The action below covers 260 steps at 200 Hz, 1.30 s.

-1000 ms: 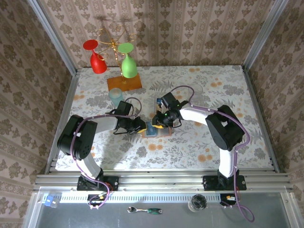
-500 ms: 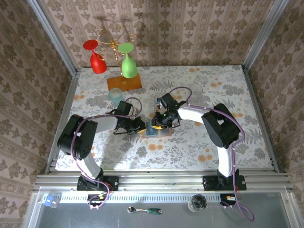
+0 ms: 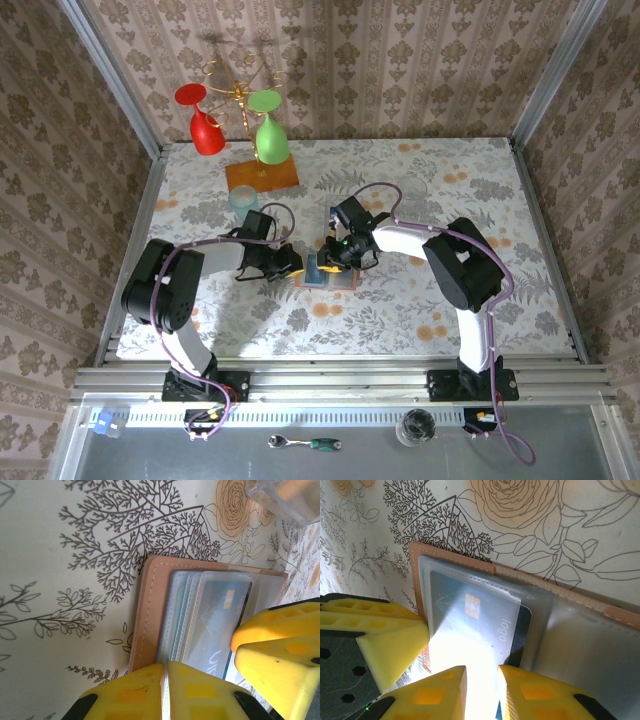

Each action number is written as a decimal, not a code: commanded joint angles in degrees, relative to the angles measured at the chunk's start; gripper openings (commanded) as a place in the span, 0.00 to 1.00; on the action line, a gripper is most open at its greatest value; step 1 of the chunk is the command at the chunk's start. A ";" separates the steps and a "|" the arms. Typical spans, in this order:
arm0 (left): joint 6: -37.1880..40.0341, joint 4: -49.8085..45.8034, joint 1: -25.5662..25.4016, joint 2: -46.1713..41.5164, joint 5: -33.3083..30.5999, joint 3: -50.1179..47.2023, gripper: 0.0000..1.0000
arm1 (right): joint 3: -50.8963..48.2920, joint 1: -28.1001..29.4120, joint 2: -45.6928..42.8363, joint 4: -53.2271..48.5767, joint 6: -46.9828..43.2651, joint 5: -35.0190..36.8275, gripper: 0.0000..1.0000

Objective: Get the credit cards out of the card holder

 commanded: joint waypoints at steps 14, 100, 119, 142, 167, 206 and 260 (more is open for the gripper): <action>1.29 -2.96 0.45 1.73 -1.26 -0.42 0.12 | 0.70 0.17 -1.48 -4.63 -1.27 4.05 0.26; -1.18 -1.72 -0.39 -0.98 -0.88 -1.36 0.11 | -0.75 0.09 -4.08 -3.71 -1.72 3.86 0.30; -1.14 -3.01 -0.43 -2.69 -1.30 -0.36 0.11 | -1.29 0.08 -4.84 -2.67 -1.34 3.13 0.30; -0.42 -4.67 -0.39 -3.99 -1.92 1.96 0.11 | -2.18 0.08 -5.80 -1.02 -0.50 2.13 0.30; 0.53 -5.99 -0.47 -2.83 -1.27 4.73 0.07 | -2.34 0.08 -5.74 -0.85 -0.27 1.84 0.30; 0.89 -4.87 -0.83 0.16 0.52 5.64 0.00 | -2.47 0.08 -4.84 0.15 0.55 1.07 0.29; 0.45 -2.20 -0.78 2.35 1.95 4.09 0.00 | -1.93 0.08 -3.45 0.62 1.09 0.26 0.29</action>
